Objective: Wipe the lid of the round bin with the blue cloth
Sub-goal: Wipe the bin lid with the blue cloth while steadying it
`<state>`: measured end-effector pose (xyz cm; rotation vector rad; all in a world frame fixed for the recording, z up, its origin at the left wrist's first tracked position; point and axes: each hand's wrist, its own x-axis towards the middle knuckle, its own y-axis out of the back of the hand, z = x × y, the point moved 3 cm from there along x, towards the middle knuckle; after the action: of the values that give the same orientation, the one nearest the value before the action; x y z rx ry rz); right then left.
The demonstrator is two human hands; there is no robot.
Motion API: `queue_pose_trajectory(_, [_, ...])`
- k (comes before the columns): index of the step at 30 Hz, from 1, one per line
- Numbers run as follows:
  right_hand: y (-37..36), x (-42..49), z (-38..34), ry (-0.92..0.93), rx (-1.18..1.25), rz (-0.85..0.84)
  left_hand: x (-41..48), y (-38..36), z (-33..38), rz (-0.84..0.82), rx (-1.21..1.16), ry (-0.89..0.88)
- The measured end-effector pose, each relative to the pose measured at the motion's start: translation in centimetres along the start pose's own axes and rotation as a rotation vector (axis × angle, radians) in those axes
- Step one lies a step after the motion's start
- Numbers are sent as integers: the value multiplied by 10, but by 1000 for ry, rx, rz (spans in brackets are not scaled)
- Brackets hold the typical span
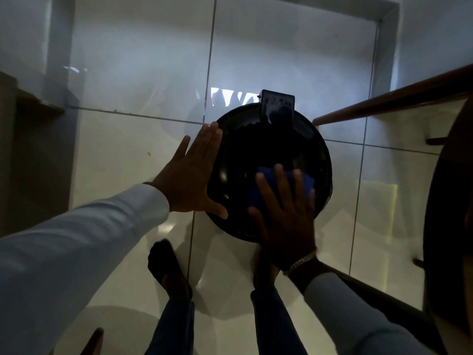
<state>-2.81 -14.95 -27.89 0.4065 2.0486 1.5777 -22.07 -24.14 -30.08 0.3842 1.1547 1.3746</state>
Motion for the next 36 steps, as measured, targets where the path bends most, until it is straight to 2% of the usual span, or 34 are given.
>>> queue_pose_trajectory(4, [17, 51, 19, -386, 145, 135, 2, -3, -1, 18, -16, -4])
queue_pose_trajectory(6, [18, 79, 2, -482, 188, 189, 1, -2, -2, 24, 9, 8])
queue_pose_trajectory(8, [13, 89, -13, -423, 176, 161, 3, -1, 2, 21, 23, -12])
queue_pose_trajectory(12, [0, 61, -28, -71, 105, 94, 16, 8, 14, 29, 80, -138])
queue_pose_trajectory(14, [-5, 31, -21, 16, 79, 63, 19, 12, 15, 17, 61, -148])
queue_pose_trajectory(16, [-4, 4, -3, -32, 28, 32, 19, 13, 15, 4, 59, -143])
queue_pose_trajectory(18, [2, -1, 13, -160, 85, 44, 18, 12, 15, -9, 54, -137])
queue_pose_trajectory(21, [9, 38, 11, -431, 243, 157, 20, 10, 17, 0, 62, -142])
queue_pose_trajectory(22, [9, 53, 2, -471, 263, 173, 19, 10, 17, 7, 68, -141])
queue_pose_trajectory(23, [9, 63, -9, -450, 252, 174, 19, 10, 17, 13, 65, -138])
queue_pose_trajectory(26, [4, 53, -37, -162, 150, 89, 19, 10, 17, 24, 53, -136])
queue_pose_trajectory(28, [3, 32, -28, -58, 89, 20, 19, 12, 18, 20, 47, -132])
queue_pose_trajectory(36, [18, 50, 17, -237, 159, 105, 18, 12, 18, 3, 47, -140])
